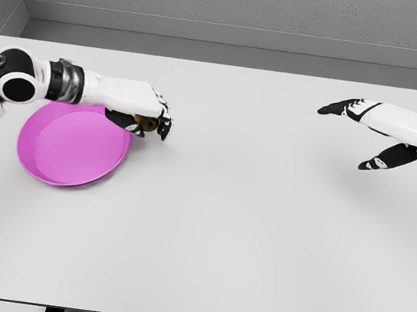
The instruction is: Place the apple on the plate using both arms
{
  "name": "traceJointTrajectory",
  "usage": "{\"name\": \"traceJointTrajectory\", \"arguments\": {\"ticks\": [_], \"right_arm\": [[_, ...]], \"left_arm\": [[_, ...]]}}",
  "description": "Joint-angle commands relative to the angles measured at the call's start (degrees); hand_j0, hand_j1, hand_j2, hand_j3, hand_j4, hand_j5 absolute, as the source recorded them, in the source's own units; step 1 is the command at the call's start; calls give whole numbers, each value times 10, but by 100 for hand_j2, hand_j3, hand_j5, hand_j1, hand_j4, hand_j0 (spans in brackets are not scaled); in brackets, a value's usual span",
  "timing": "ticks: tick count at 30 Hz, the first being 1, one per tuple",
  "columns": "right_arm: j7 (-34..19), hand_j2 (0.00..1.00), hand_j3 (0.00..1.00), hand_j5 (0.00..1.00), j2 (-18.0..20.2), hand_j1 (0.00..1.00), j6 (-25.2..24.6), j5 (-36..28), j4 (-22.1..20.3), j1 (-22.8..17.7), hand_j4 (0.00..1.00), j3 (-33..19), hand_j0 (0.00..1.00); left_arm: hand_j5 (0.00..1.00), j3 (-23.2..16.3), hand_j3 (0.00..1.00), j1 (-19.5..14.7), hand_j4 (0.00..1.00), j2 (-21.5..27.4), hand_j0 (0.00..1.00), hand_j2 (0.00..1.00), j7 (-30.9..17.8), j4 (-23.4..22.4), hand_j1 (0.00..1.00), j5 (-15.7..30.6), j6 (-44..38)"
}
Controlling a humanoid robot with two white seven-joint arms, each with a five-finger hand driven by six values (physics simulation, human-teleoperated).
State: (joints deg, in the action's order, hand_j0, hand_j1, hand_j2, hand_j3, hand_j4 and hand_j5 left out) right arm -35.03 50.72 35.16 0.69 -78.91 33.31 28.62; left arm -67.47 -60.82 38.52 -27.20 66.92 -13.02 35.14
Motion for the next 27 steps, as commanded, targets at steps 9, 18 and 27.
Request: {"name": "traceJointTrajectory", "arguments": {"ticks": [9, 18, 27], "right_arm": [[0, 100, 100, 100, 1, 100, -2, -3, 0, -12, 100, 0, 100], [0, 100, 100, 100, 0, 100, -2, -1, 15, -18, 100, 0, 100], [0, 100, 100, 100, -8, 100, -2, -1, 32, -12, 100, -1, 100]], "left_arm": [[54, 8, 54, 7, 54, 59, 54, 54, 0, -8, 54, 11, -1], [100, 8, 100, 3, 100, 9, 100, 100, 2, 30, 100, 45, -1], [100, 5, 100, -8, 100, -59, 100, 100, 2, 96, 100, 43, -1]]}}
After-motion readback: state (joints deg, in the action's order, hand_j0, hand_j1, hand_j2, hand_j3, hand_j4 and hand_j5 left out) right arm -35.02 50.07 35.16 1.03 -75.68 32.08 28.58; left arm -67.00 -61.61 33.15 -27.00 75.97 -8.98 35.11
